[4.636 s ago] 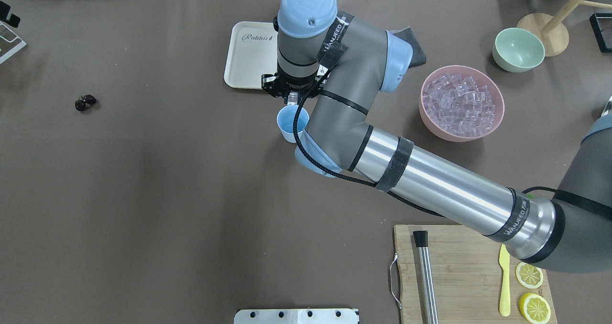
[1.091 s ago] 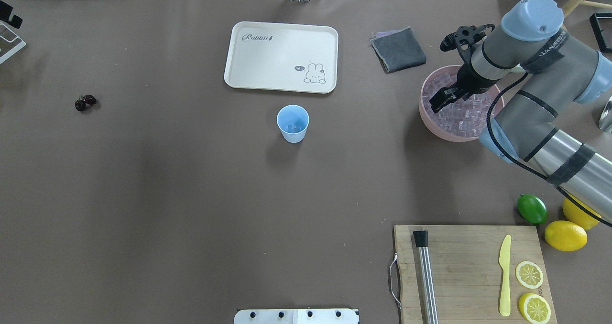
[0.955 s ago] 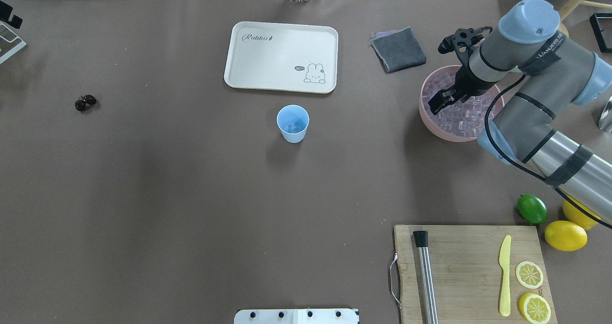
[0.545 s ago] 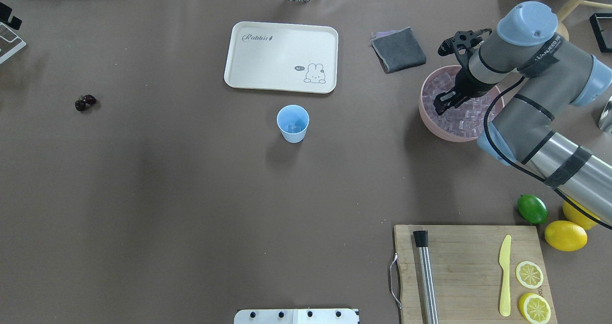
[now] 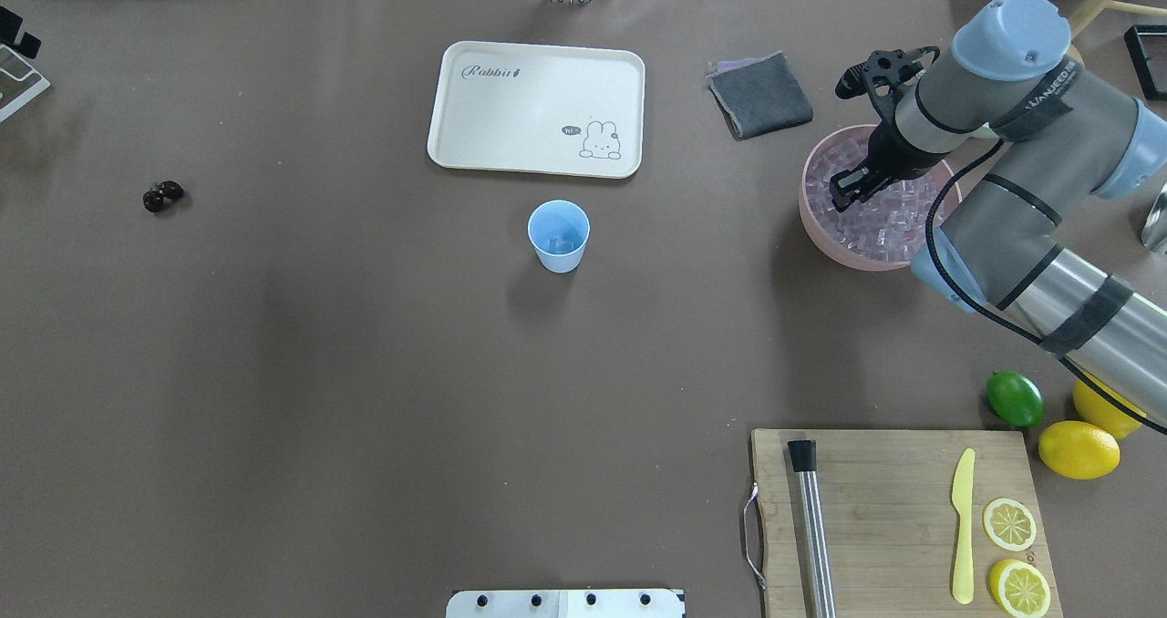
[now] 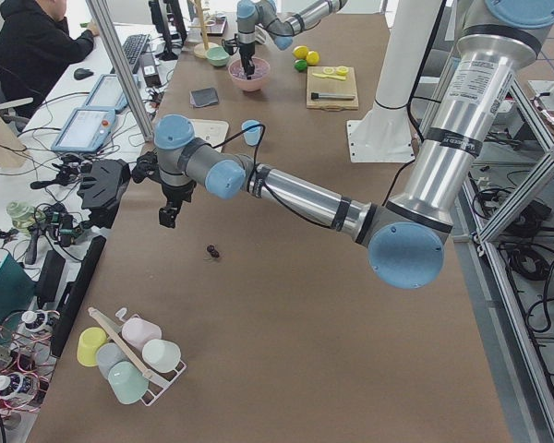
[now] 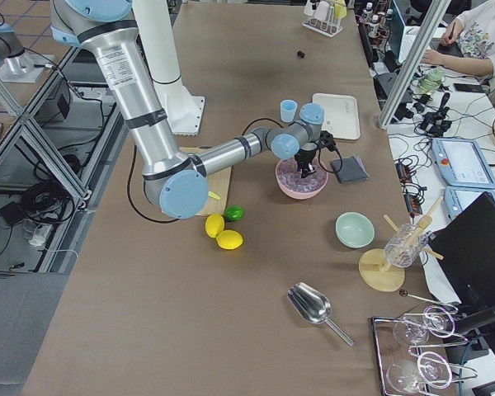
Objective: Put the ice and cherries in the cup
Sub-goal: 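Return the right gripper to the pink bowl and grasp another ice cube, then carry the second ice cube with the right gripper over the cup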
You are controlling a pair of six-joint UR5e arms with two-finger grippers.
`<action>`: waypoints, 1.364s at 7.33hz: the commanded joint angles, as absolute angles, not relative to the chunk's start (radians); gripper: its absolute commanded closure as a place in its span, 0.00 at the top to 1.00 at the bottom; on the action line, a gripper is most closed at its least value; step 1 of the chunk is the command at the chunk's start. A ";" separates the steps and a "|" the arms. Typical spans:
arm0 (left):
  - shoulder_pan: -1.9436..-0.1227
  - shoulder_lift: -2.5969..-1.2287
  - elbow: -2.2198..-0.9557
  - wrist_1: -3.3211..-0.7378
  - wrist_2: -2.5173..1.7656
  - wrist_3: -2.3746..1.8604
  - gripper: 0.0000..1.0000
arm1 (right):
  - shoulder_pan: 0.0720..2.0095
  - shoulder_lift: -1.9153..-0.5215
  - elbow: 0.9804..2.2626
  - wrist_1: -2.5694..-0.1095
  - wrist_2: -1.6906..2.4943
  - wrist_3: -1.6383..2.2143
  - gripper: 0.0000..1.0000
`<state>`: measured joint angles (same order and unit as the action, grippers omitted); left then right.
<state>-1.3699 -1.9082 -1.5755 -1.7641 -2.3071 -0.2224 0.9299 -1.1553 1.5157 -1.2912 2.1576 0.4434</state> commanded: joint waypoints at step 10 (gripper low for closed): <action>-1.370 -1.907 -1.565 -1.779 -2.309 -0.222 0.98 | 0.632 -0.583 1.376 -1.551 1.906 1.098 0.00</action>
<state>-1.3698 -1.9070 -1.5639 -1.7792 -2.3081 -0.2230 0.6955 -0.5956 1.3922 -1.5506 1.9706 1.0606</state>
